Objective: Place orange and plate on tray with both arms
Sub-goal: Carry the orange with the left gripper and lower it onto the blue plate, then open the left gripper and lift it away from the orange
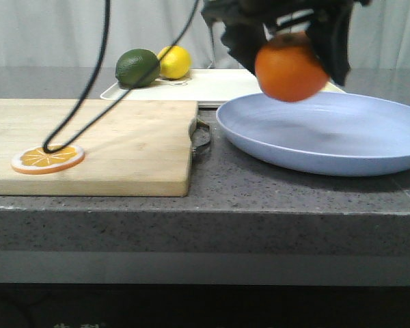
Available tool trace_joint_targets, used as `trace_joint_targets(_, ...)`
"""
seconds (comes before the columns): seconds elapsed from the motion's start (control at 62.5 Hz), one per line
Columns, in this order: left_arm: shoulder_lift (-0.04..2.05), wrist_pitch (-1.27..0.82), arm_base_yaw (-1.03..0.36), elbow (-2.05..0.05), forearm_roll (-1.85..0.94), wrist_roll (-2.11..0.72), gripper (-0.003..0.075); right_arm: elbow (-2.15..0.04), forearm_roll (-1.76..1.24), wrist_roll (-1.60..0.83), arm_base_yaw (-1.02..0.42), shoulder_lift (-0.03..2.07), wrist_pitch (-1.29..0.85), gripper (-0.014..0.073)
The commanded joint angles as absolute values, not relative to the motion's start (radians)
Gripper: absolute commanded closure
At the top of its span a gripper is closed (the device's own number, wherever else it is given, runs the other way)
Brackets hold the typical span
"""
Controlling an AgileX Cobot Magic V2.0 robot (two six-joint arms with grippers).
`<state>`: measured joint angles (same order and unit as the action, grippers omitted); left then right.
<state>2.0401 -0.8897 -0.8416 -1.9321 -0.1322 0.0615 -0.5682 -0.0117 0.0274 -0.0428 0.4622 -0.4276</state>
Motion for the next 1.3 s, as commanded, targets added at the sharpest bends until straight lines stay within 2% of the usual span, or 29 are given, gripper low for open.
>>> trace_joint_targets(0.0, 2.019, -0.822, -0.870, -1.965, -0.138, 0.063, 0.0586, -0.602, -0.011, 0.027, -0.037, 0.475, -0.352, -0.0048)
trace_joint_targets(0.096, 2.042, -0.824, -0.884, -1.967, -0.133, 0.063, 0.0498, -0.602, -0.011, 0.027, -0.037, 0.475, -0.352, -0.0048)
trace_joint_targets(0.32, 2.049, -0.810, -0.890, -1.969, -0.131, 0.063, 0.0088, -0.602, -0.011, 0.027, -0.038, 0.475, -0.352, -0.0048)
trace_joint_targets(0.416, 2.049, -0.810, -0.890, -1.980, -0.102, 0.063, 0.0010, -0.602, -0.011, 0.027, -0.038, 0.475, -0.352, -0.0048)
trace_joint_targets(0.656, 2.049, -0.939, -0.890, -2.126, -0.025, 0.063, 0.0056, -0.602, -0.011, 0.027, -0.038, 0.475, -0.352, -0.0048)
trace_joint_targets(0.736, 2.049, -0.997, -0.890, -2.172, -0.020, 0.053, 0.0111, -0.602, -0.011, 0.027, -0.038, 0.475, -0.352, -0.0048)
trace_joint_targets(0.784, 2.049, -1.028, -0.888, -2.193, -0.020, 0.045, 0.0182, -0.602, -0.011, 0.027, -0.038, 0.475, -0.352, -0.0048)
trace_joint_targets(0.944, 2.049, -1.091, -0.888, -2.236, -0.017, 0.045, 0.0578, -0.602, -0.011, 0.027, -0.038, 0.475, -0.352, -0.0048)
trace_joint_targets(1.024, 2.047, -1.099, -0.888, -2.236, -0.017, 0.045, 0.0727, -0.602, -0.011, 0.027, -0.038, 0.475, -0.352, -0.0048)
trace_joint_targets(1.28, 2.047, -1.281, -0.888, -2.249, -0.014, 0.042, 0.0738, -0.602, -0.011, 0.027, -0.038, 0.475, -0.352, -0.0048)
